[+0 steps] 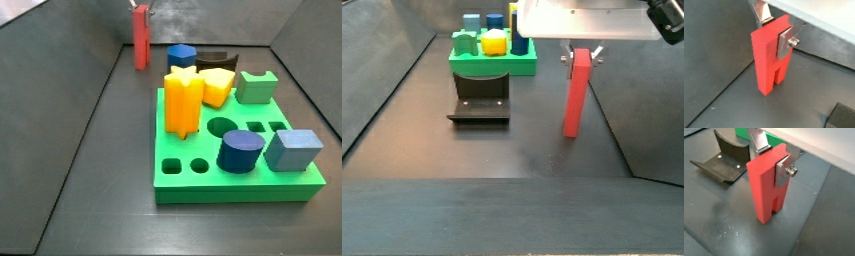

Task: Pick up the double-square object. Move up. Move to above the board. Insert the double-square object.
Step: Pick up the double-square object, then move up.

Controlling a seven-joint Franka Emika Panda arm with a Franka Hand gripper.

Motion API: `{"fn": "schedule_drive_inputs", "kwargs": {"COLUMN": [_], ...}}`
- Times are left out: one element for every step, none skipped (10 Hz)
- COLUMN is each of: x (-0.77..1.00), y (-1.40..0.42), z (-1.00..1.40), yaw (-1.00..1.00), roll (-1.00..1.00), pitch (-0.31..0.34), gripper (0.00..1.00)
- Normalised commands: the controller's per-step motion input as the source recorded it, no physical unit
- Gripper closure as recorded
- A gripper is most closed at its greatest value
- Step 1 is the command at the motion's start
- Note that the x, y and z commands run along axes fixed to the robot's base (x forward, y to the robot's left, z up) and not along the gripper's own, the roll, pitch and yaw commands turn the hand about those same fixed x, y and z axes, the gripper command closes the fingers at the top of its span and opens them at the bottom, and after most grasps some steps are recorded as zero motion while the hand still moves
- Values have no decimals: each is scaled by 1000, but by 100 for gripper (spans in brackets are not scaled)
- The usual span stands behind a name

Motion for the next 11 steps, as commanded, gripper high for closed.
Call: {"fn": "schedule_drive_inputs", "kwargs": {"x": [0, 0, 0, 0, 0, 0, 0, 0, 0, 73, 38], "y": [0, 0, 0, 0, 0, 0, 0, 0, 0, 20, 25], "z": [0, 0, 0, 0, 0, 0, 0, 0, 833, 864, 695], "yaw": [0, 0, 0, 0, 0, 0, 0, 0, 0, -1, -9], "roll": [0, 0, 0, 0, 0, 0, 0, 0, 0, 10, 17], "pitch": [0, 0, 0, 0, 0, 0, 0, 0, 0, -23, 33], "gripper": [100, 100, 100, 100, 100, 100, 100, 100, 100, 100, 100]}}
